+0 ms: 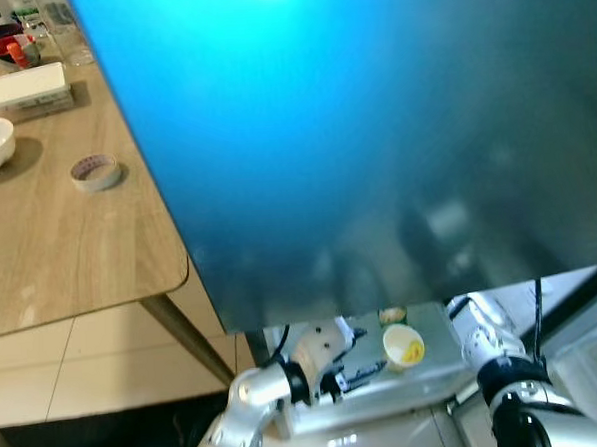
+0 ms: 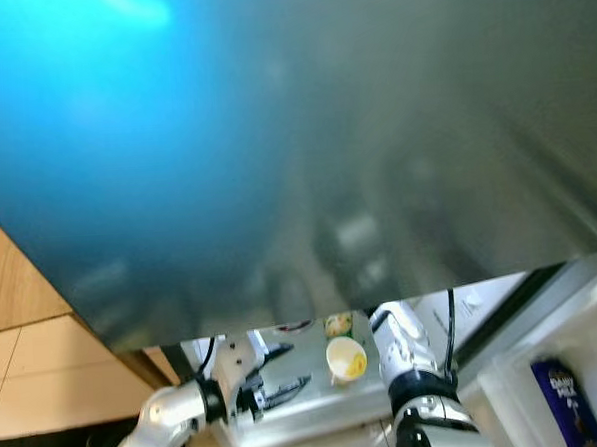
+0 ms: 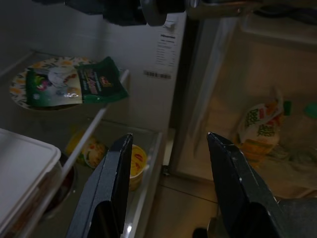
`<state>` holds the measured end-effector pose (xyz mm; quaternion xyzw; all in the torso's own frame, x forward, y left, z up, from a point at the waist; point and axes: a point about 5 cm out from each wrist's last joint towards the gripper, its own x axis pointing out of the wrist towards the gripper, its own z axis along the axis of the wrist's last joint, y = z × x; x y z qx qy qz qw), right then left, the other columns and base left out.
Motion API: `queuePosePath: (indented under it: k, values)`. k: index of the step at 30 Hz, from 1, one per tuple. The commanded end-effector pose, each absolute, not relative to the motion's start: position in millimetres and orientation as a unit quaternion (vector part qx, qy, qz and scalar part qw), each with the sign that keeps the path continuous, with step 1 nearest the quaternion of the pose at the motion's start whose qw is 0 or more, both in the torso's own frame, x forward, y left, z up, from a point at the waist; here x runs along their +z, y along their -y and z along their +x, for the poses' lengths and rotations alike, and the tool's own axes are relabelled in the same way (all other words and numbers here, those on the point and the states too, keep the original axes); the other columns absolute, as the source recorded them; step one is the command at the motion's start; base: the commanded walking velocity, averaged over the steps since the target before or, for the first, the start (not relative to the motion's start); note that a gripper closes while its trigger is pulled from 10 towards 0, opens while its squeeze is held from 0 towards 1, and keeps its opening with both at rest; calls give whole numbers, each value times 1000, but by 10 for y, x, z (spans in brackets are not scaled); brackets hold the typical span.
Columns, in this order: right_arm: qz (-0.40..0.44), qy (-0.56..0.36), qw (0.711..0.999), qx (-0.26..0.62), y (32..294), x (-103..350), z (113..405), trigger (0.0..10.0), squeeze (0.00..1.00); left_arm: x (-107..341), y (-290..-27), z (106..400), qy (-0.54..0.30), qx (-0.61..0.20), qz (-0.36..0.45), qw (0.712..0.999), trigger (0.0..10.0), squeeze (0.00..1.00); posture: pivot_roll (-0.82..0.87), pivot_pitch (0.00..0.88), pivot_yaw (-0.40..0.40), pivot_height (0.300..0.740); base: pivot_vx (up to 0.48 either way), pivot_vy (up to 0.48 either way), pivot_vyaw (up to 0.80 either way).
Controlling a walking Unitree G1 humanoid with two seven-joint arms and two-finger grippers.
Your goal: Restocking fridge
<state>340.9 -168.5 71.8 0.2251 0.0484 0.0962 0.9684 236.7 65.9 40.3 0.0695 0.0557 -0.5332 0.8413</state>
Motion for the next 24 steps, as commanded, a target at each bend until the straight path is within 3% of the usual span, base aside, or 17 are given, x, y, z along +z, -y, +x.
queuePosePath:
  k: [1,17,24]
  values:
    - [222,-21,970,94,1725,817,3451,10000,0,335,-723,2330,-77,-534,76,839,10000,0,30,36,-47,740,0,0,0]
    - [201,-65,973,92,1732,703,3421,10000,0,298,-758,2325,-89,-527,78,842,10000,0,28,37,-48,740,0,0,0]
    - [133,-140,969,155,1710,422,3232,10000,0,41,-982,2331,-148,-471,77,867,10000,0,18,32,-49,740,0,0,0]
